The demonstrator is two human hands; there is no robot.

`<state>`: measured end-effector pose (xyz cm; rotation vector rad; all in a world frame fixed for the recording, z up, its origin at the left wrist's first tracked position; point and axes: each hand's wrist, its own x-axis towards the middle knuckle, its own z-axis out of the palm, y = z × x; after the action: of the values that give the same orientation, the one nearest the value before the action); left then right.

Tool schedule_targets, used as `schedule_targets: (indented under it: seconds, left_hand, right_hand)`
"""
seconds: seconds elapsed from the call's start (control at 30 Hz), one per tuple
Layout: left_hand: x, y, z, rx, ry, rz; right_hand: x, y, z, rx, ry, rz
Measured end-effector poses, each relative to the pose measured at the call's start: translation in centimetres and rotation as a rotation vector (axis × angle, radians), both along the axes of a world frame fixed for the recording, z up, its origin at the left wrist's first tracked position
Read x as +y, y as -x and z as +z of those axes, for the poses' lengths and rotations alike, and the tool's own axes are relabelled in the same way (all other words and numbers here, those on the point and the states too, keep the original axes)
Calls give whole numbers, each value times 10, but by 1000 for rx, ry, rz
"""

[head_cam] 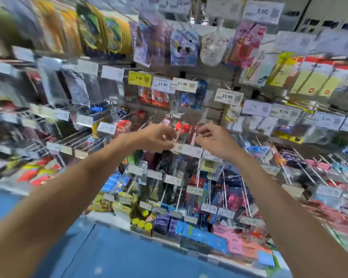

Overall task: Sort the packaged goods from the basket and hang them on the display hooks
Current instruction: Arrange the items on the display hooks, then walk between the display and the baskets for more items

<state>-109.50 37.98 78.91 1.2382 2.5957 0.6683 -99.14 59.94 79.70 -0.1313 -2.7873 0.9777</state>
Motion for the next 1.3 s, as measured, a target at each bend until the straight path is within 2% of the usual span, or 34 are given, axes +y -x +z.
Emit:
schedule_targets:
  seconds: [0.33, 0.5, 0.7, 0.83, 0.97, 1.1, 1.3]
  left_hand:
    - [-99, -171, -104, -205, 0, 620]
    - [-176, -295, -142, -292, -54, 979]
    - [-257, -477, -155, -348, -106, 1348]
    - [-293, -624, -164, -343, -156, 1612]
    - [-305, -792, -170, -368, -221, 1898]
    - [-295, -957, -165, -427, -230, 2114]
    - [-264, -1144, -149, -495, -255, 2378]
  right_hand:
    - [-85, -48, -83, -175, -123, 525]
    - [-174, -99, -116, -199, -196, 804]
    - [-306, -203, -134, -217, -228, 1166]
    - [-398, -307, -138, -207, -251, 1447]
    - [-471, -449, -141, -205, -299, 1727]
    - [-515, -606, -148, -299, -275, 1931]
    - [-552, -808, -153, -240, -274, 2263]
